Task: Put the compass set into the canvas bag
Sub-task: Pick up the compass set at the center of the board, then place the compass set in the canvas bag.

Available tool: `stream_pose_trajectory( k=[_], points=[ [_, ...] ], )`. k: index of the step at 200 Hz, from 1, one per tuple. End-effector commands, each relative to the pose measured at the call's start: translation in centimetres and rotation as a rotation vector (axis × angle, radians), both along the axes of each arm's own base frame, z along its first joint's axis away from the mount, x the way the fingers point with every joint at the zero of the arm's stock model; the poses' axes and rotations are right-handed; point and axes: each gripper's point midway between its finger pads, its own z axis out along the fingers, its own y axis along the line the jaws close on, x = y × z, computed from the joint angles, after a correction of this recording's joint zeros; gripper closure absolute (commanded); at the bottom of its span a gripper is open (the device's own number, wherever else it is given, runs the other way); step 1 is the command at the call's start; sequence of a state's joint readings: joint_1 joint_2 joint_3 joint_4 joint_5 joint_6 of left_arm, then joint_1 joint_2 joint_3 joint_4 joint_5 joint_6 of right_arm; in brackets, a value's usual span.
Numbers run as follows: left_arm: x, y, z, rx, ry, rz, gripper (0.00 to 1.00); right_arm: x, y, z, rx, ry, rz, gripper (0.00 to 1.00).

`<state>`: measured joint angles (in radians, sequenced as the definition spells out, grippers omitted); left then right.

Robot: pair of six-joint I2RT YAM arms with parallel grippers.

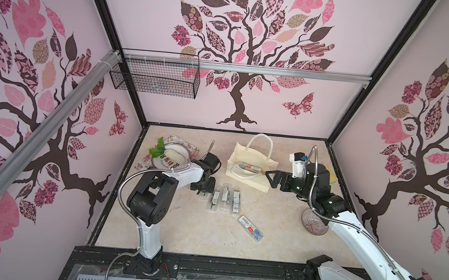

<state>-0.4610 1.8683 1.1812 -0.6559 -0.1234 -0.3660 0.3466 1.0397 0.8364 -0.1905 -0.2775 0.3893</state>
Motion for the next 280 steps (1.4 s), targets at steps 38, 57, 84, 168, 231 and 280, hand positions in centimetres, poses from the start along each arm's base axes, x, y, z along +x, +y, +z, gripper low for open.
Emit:
stream_pose_trajectory(
  k=[38,57,84,168,231,280],
  points=[
    [1.5,0.8,0.6,0.115,-0.051,-0.003,0.68,-0.2,0.0,1.0,0.015,-0.034,0.004,0.0],
    [2.3,0.7,2.5,0.108,-0.105,0.003,0.73,-0.2,-0.1,1.1,0.012,-0.037,0.001,0.0],
    [3.7,0.0,6.3,0.076,-0.19,-0.016,0.74,-0.3,-0.3,1.1,0.009,-0.042,-0.009,0.0],
    [6.9,-1.2,20.1,0.004,-0.5,-0.091,0.74,-0.1,-1.3,1.1,-0.014,-0.056,-0.065,0.0],
    [8.8,-3.2,26.8,-0.017,-0.669,-0.249,0.74,-0.1,-1.8,0.9,-0.015,-0.058,-0.095,0.0],
    [9.9,-7.1,27.5,-0.003,-0.747,-0.56,0.74,-0.3,-2.0,0.8,-0.008,-0.056,-0.102,0.0]
  ],
)
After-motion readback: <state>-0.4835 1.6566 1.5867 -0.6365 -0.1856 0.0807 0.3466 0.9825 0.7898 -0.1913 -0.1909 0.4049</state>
